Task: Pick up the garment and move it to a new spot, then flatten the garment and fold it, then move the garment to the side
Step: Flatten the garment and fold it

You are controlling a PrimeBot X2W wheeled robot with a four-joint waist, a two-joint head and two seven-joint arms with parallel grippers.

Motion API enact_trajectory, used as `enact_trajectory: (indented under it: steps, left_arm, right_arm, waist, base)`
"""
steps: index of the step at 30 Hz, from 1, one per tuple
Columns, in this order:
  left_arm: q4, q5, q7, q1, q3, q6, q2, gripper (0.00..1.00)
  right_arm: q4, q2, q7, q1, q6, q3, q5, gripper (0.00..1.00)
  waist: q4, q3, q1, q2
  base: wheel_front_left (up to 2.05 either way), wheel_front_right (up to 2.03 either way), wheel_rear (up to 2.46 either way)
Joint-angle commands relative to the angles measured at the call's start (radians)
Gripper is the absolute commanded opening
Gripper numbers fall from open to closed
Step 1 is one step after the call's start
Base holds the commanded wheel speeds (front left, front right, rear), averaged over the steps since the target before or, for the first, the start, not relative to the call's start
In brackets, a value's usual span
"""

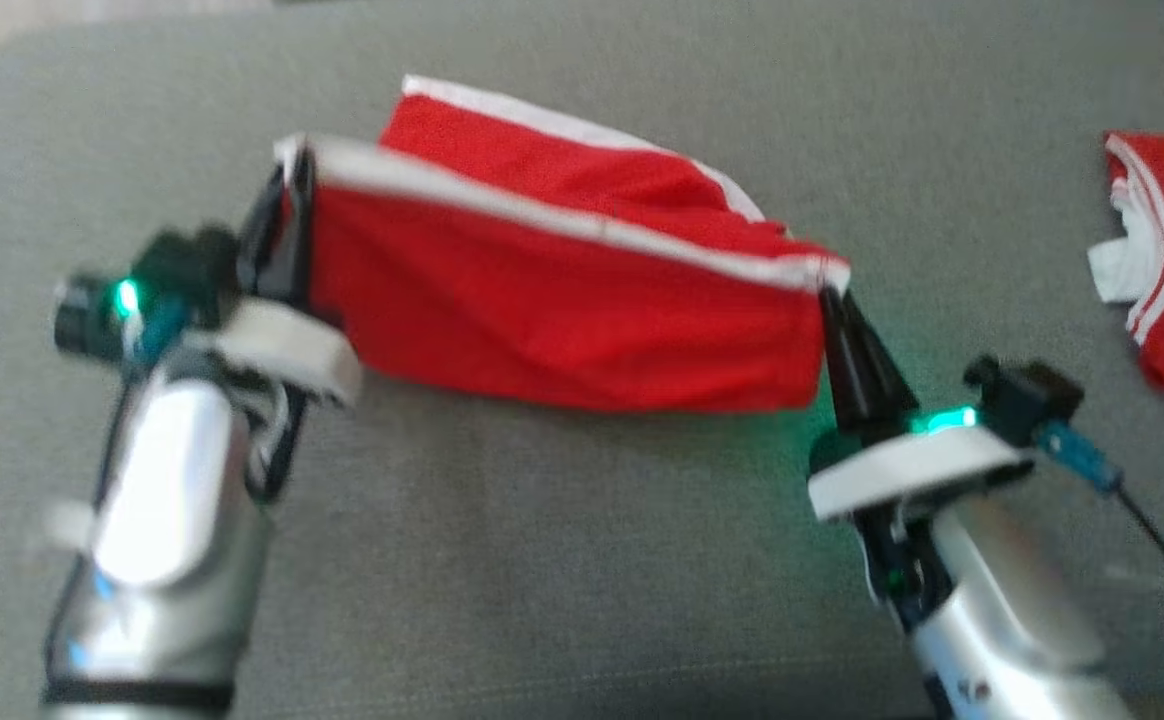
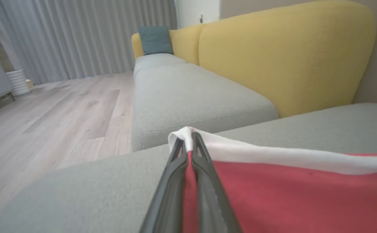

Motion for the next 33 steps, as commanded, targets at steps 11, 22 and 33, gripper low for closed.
enact_trajectory:
  steps: [11, 22, 33]
  left_arm:
    - [0.344, 0.078, -0.001, -0.479, -0.112, -0.083, 0.142, 0.0]
    - [0.568, 0.008, 0.002, -0.676, -0.235, -0.087, 0.167, 0.0]
    - [0.586, -0.055, -0.005, -0.634, -0.185, -0.017, 0.112, 1.0]
  right_arm:
    - [0.052, 0.027, -0.004, -0.259, -0.001, 0.06, 0.138, 0.0]
    - [0.046, 0.027, -0.004, -0.333, -0.001, 0.115, 0.203, 0.0]
    - [0.053, 0.027, -0.004, -0.319, -0.001, 0.042, 0.105, 1.0]
  waist:
    - [-0.107, 0.224, 0.0001, -0.0001]
    - [-0.131, 0.274, 0.0001, -0.0001]
    - [-0.099, 0.248, 0.0001, -0.0001]
  base:
    - [0.0, 0.0, 0.0]
    - [0.0, 0.0, 0.0]
    - [0.0, 0.0, 0.0]
